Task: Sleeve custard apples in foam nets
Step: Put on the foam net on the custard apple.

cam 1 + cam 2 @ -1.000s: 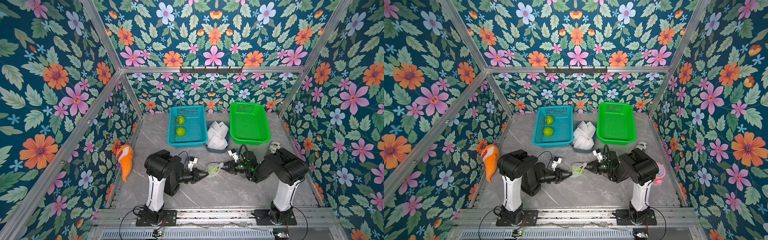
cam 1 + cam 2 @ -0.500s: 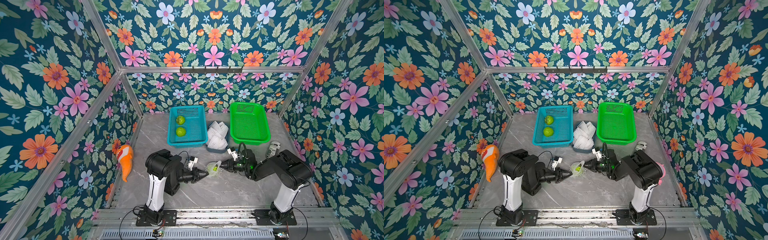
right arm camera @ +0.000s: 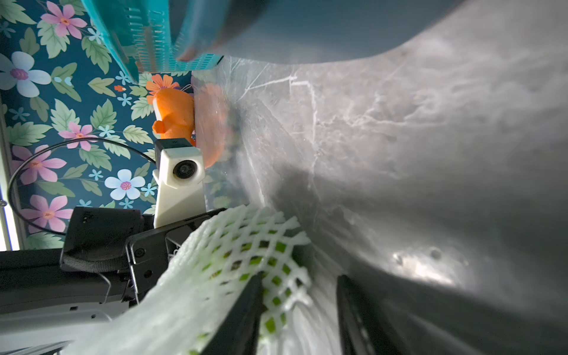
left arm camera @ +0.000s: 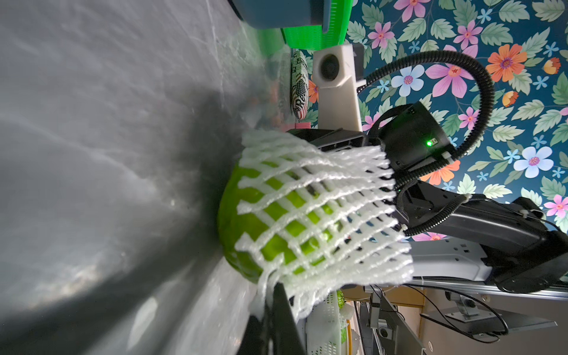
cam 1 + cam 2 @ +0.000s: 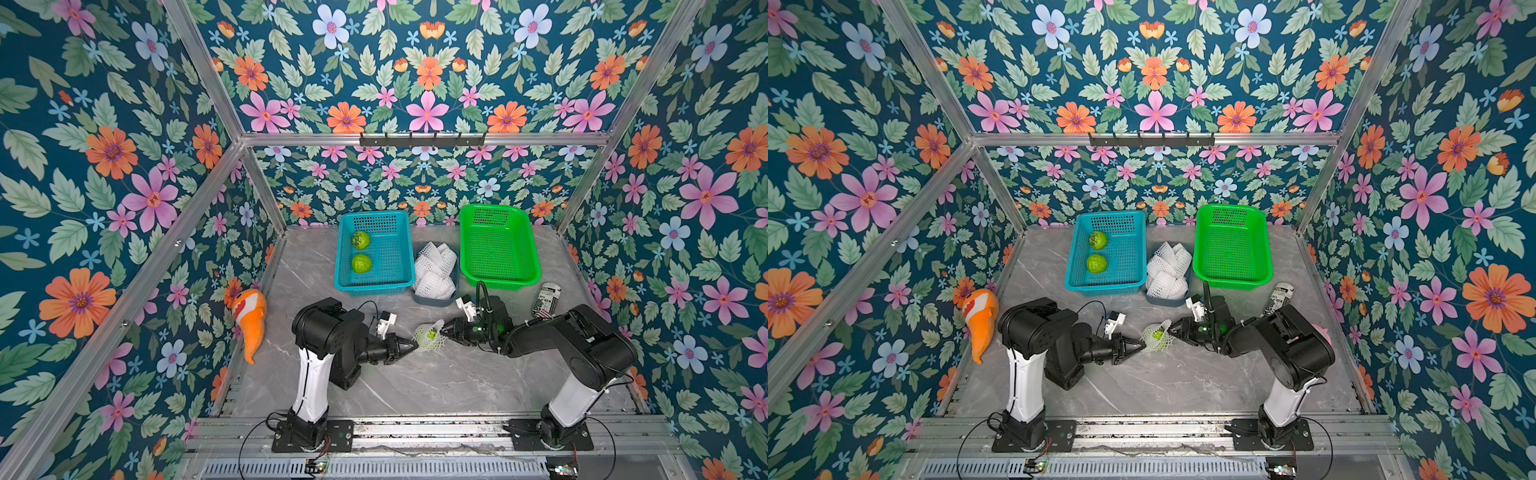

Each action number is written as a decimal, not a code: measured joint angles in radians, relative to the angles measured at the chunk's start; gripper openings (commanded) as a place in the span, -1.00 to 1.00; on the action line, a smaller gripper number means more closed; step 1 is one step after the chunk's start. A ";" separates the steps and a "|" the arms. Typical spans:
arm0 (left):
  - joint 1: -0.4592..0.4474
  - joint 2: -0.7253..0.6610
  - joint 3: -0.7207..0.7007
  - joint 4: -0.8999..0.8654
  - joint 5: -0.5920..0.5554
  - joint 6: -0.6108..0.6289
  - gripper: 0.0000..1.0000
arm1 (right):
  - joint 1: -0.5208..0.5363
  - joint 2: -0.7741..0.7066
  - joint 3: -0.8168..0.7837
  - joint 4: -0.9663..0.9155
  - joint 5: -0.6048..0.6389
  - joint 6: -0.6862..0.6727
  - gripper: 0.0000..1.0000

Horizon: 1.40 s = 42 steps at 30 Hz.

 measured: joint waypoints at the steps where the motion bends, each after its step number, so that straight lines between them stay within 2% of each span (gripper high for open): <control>1: 0.000 0.000 -0.001 0.000 -0.002 0.000 -1.00 | 0.000 -0.006 0.002 -0.008 0.006 -0.005 0.10; 2: 0.000 0.000 -0.001 0.000 -0.003 0.000 -1.00 | 0.000 -0.011 0.002 -0.017 0.009 -0.005 0.11; 3: 0.000 0.001 -0.001 0.001 -0.003 0.000 -1.00 | -0.001 -0.016 0.002 -0.024 0.010 -0.008 0.37; 6: 0.000 0.002 -0.001 0.001 -0.003 0.000 -1.00 | -0.005 -0.026 0.008 -0.029 0.012 -0.013 0.36; 9: 0.000 0.003 -0.001 0.002 -0.003 -0.001 -1.00 | -0.010 -0.024 0.007 -0.035 0.009 -0.016 0.26; 13: 0.000 0.004 0.000 0.002 -0.003 -0.001 -1.00 | -0.020 -0.015 -0.005 -0.010 -0.017 -0.008 0.34; 14: 0.000 0.005 0.000 0.002 -0.002 -0.002 -1.00 | -0.019 -0.013 -0.006 -0.002 -0.021 -0.007 0.30; 15: 0.000 0.005 0.001 0.002 -0.001 -0.004 -1.00 | -0.019 -0.010 -0.006 0.005 -0.024 -0.005 0.18; 18: 0.001 0.006 0.002 0.002 0.001 -0.005 -1.00 | -0.021 0.018 -0.008 0.034 -0.045 0.033 0.22; 26: 0.000 0.011 0.005 0.003 0.007 -0.008 -1.00 | -0.036 0.123 -0.048 0.308 -0.111 0.161 0.29; 37: -0.001 0.015 0.011 0.003 0.002 -0.020 -1.00 | -0.108 0.320 -0.136 0.795 -0.204 0.429 0.32; 42: -0.001 0.015 0.012 0.003 0.000 -0.023 -1.00 | -0.111 0.326 -0.155 0.848 -0.190 0.446 0.28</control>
